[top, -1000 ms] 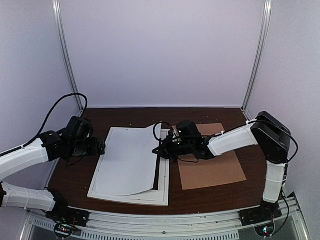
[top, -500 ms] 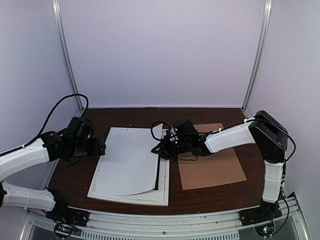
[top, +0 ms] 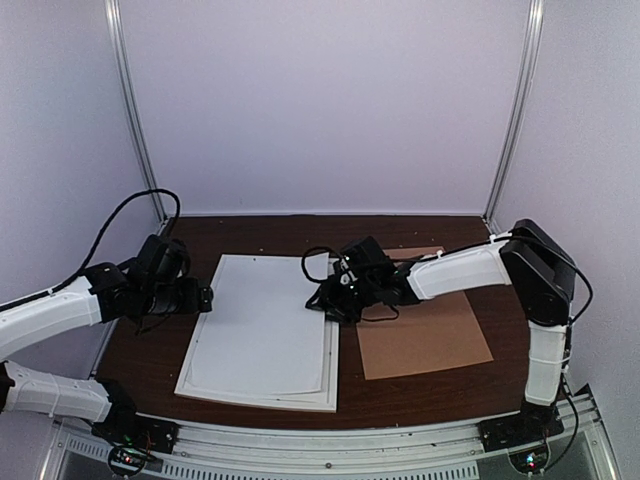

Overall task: Put the photo into the frame
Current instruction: Place the photo on the mat board.

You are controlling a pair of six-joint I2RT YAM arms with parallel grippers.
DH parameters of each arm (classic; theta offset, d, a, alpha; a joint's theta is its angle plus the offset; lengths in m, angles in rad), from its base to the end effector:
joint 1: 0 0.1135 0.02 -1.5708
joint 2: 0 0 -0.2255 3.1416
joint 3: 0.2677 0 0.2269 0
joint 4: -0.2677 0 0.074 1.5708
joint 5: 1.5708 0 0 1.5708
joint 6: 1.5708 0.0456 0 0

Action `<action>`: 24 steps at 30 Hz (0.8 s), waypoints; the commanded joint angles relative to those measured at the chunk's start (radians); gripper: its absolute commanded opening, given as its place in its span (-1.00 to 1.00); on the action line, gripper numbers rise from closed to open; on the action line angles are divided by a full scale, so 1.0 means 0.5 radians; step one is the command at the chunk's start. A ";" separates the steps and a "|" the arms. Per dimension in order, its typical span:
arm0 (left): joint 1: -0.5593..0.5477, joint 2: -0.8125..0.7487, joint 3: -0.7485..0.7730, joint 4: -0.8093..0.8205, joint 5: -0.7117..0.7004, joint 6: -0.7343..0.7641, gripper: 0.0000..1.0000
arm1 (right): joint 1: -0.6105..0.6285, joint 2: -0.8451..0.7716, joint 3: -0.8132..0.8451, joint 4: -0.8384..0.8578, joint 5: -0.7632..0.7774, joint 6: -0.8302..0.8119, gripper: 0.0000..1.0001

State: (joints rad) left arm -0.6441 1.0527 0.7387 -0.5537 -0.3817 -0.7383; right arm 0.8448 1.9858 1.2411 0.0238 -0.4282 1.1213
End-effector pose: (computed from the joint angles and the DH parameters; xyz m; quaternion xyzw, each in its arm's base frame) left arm 0.1783 -0.1126 0.2102 -0.1086 0.9177 -0.0783 0.3740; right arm 0.2509 0.3111 0.1395 0.0359 0.8938 0.4426 0.0623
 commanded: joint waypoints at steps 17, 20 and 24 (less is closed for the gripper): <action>0.330 0.224 -0.079 0.016 0.360 0.163 0.86 | -0.002 -0.286 0.135 -0.861 0.619 -0.598 0.29; 0.447 0.297 -0.094 0.021 0.528 0.201 0.87 | 0.001 -0.277 0.122 -0.877 0.585 -0.642 0.33; 0.545 0.426 -0.093 0.048 0.701 0.228 0.90 | 0.010 -0.233 0.115 -0.832 0.499 -0.686 0.35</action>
State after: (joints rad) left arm -0.4118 1.2167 0.7013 -0.5484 -0.1562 -0.6601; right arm 0.8448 1.8618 1.2903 -0.3695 -0.1780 0.8310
